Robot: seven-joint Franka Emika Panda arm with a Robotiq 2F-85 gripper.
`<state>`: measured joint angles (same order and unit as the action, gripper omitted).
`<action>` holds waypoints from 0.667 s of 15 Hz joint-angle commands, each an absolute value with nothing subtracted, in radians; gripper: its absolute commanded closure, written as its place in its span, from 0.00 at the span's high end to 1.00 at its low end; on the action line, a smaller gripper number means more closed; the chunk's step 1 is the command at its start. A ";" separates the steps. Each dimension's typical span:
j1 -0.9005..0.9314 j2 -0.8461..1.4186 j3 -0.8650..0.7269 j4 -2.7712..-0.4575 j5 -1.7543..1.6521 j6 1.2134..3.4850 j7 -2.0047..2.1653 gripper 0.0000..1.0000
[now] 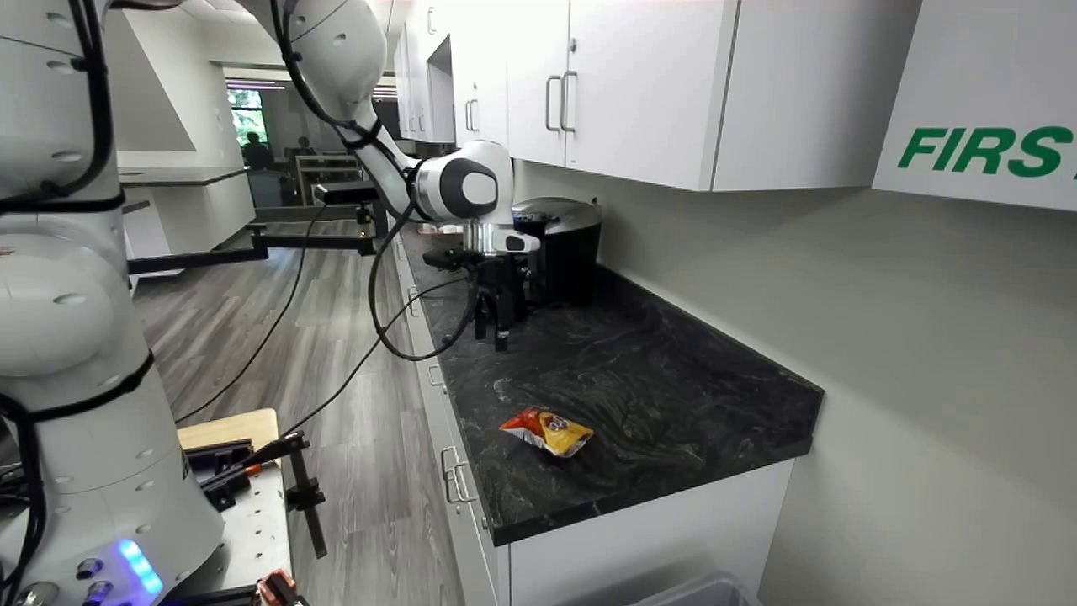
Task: Throw the Fritos packet in the bin
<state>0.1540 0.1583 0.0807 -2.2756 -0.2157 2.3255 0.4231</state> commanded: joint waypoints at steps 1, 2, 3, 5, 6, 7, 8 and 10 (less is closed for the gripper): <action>0.146 0.171 0.033 -2.272 -0.286 2.311 0.496 1.00; 0.143 0.172 0.019 -2.276 -0.297 2.306 0.504 1.00; 0.139 0.176 0.006 -2.277 -0.306 2.304 0.506 1.00; 0.128 0.177 -0.016 -2.276 -0.318 2.296 0.504 1.00; 0.124 0.174 -0.025 -2.279 -0.321 2.289 0.503 1.00; 0.119 0.173 -0.033 -2.280 -0.321 2.284 0.500 1.00; 0.113 0.168 -0.037 -2.285 -0.315 2.276 0.491 1.00; 0.105 0.164 -0.042 -2.285 -0.304 2.251 0.478 1.00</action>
<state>0.1163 0.1857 -0.0379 -2.2760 -0.2955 2.2990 0.4662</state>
